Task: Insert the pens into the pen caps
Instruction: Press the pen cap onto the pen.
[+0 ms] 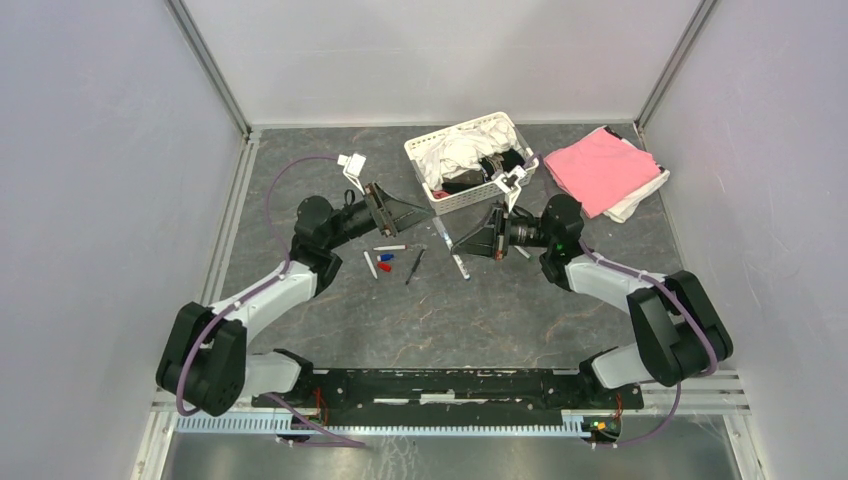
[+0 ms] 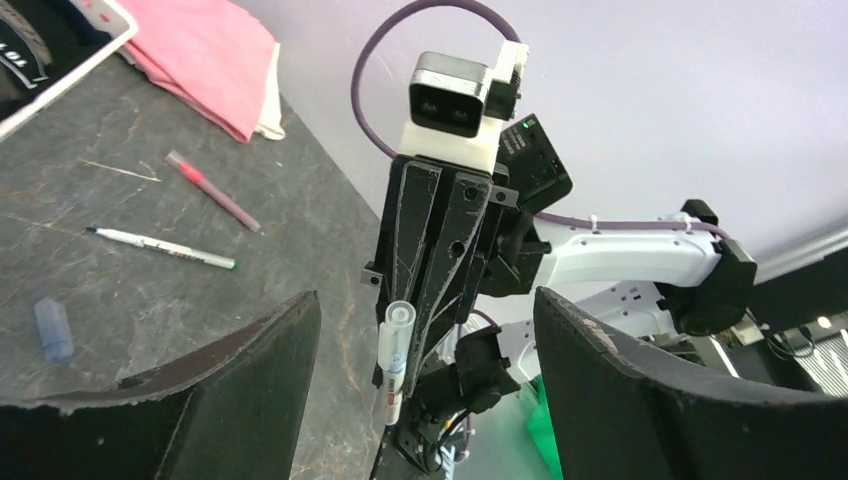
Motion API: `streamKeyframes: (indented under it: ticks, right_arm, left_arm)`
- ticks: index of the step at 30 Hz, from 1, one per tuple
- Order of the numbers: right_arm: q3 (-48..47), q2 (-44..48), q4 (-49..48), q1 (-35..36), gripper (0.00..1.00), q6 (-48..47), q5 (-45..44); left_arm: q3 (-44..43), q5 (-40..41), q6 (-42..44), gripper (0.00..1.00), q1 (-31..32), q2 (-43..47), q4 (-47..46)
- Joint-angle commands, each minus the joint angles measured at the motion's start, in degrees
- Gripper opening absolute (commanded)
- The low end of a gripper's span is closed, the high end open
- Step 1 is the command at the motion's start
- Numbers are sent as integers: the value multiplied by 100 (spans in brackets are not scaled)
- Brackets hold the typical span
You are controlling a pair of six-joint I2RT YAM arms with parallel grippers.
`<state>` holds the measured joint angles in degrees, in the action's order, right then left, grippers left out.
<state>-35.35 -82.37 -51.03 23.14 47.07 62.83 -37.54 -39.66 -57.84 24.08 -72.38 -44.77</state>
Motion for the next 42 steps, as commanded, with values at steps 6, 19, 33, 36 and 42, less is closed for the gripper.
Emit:
streamKeyframes:
  ticks: [6,19,33,36,42]
  right_arm:
    - [125,228,-489,5,0,268,35]
    - [143,248,-479,9,0,270,-6]
    - [-331,170,1326,11,0,-1002,-346]
    - [-466,160,1837,11,0,-1389,-454]
    - [-701,111,2352,5,0,-1806,-608]
  left_arm:
    - [86,-433,-518,78,232,-306,-1148]
    - [-18,-328,-438,46,624,-702,-1021]
    - [-247,-81,25,10,754,-760,359]
    - [-402,-67,403,10,840,-723,960]
    - [-503,-331,865,12,903,-734,1451]
